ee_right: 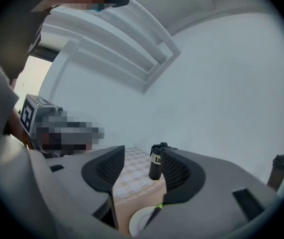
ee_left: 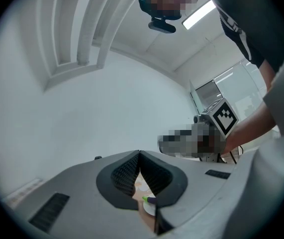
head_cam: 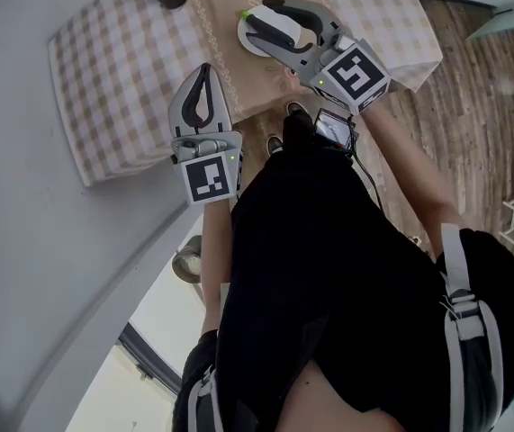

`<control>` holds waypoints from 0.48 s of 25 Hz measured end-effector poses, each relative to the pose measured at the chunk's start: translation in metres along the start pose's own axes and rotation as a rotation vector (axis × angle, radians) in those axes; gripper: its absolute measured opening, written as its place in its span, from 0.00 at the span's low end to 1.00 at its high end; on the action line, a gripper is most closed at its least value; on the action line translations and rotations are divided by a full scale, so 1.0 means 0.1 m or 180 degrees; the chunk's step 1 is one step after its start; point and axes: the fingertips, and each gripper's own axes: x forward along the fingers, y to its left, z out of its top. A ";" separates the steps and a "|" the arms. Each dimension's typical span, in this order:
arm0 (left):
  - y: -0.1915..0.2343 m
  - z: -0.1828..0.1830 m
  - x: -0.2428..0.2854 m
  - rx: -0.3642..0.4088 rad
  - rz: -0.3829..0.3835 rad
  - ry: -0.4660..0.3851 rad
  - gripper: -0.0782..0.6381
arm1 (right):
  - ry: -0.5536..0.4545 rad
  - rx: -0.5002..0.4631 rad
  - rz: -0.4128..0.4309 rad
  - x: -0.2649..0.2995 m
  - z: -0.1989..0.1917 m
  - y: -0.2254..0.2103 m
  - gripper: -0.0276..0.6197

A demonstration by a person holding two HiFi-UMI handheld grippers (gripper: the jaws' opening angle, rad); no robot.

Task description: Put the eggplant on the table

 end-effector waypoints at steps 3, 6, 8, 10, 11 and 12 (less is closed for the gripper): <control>0.01 0.08 0.01 0.0033 0.0001 -0.0045 0.10 | -0.0109 -0.0048 -0.0033 -0.04 0.10 0.00 0.37; 0.00 0.17 0.01 0.0025 0.0001 -0.0101 0.10 | -0.0192 -0.0105 -0.0097 -0.09 0.17 0.01 0.37; 0.01 0.22 0.02 0.0035 0.0000 -0.0129 0.10 | -0.0236 -0.0111 -0.0128 -0.11 0.22 0.01 0.37; 0.02 0.27 0.03 0.0053 -0.0002 -0.0165 0.10 | -0.0284 -0.0119 -0.0151 -0.13 0.27 0.01 0.37; 0.02 0.29 0.04 0.0061 0.0000 -0.0182 0.10 | -0.0308 -0.0126 -0.0164 -0.14 0.30 0.02 0.37; 0.02 0.31 0.04 0.0066 0.0003 -0.0194 0.10 | -0.0334 -0.0132 -0.0179 -0.15 0.33 0.03 0.37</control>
